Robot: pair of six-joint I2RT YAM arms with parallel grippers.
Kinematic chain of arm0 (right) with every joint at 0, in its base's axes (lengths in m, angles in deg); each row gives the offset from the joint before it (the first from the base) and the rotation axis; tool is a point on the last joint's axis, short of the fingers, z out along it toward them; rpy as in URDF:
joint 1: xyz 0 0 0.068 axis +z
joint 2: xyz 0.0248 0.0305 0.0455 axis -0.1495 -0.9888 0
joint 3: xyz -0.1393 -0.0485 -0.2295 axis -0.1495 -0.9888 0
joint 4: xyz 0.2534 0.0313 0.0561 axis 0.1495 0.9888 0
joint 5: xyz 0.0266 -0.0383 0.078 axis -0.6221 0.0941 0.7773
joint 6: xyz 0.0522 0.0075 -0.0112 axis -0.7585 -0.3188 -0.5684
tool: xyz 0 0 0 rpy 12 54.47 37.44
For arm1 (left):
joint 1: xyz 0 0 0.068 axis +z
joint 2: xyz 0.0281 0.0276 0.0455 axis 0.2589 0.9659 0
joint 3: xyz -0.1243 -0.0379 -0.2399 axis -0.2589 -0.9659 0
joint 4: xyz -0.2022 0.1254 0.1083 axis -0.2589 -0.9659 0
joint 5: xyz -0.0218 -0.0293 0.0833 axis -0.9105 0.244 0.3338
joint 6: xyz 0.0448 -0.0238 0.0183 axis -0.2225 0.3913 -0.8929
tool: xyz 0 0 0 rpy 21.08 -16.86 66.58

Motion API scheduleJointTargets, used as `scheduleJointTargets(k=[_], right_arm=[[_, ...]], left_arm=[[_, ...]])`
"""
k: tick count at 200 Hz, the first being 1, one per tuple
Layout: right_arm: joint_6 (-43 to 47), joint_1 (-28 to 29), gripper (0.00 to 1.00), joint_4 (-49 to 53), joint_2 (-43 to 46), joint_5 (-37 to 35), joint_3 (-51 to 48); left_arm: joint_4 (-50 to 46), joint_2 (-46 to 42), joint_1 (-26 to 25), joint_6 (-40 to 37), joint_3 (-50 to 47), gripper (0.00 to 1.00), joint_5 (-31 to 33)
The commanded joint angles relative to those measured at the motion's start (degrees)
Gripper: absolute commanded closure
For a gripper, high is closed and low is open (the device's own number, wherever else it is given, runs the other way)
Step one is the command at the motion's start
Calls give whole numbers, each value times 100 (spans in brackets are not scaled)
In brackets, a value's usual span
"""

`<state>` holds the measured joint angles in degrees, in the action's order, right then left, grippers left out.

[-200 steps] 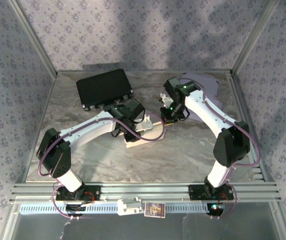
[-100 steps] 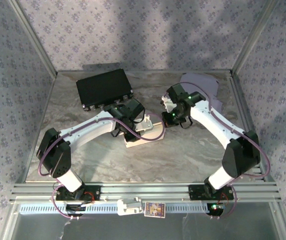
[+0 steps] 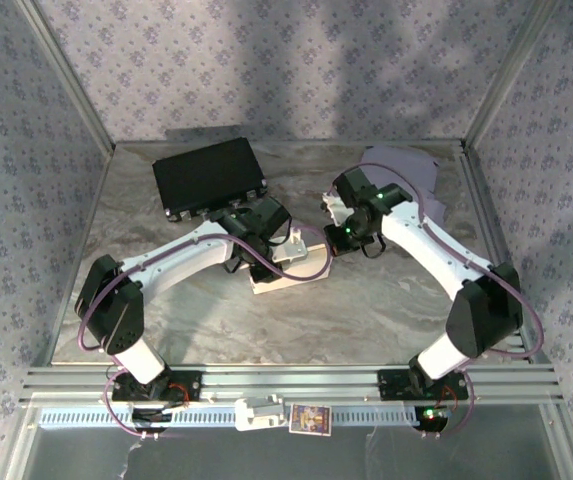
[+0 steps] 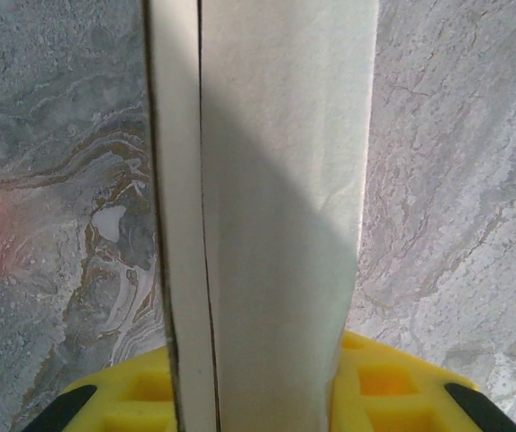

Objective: Fold the paper box

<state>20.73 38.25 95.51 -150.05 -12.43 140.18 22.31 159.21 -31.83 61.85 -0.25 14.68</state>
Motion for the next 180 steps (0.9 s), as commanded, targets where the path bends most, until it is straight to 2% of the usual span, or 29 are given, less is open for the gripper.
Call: scheduleJointTargets(k=[1,33,109,180], right_arm=[[-107,-88,100,561,-123,599,442],[-290,-327,100,784,-428,1243,772],[-571,-397,100,1153,-683,1472,1328],[-194,-295,100,894,-516,736,846]], left_arm=[[-253,183,59,3,21,79,122],[-253,184,54,-22,23,80,135],[-262,177,51,-65,10,80,89],[-266,184,38,-68,23,82,86]])
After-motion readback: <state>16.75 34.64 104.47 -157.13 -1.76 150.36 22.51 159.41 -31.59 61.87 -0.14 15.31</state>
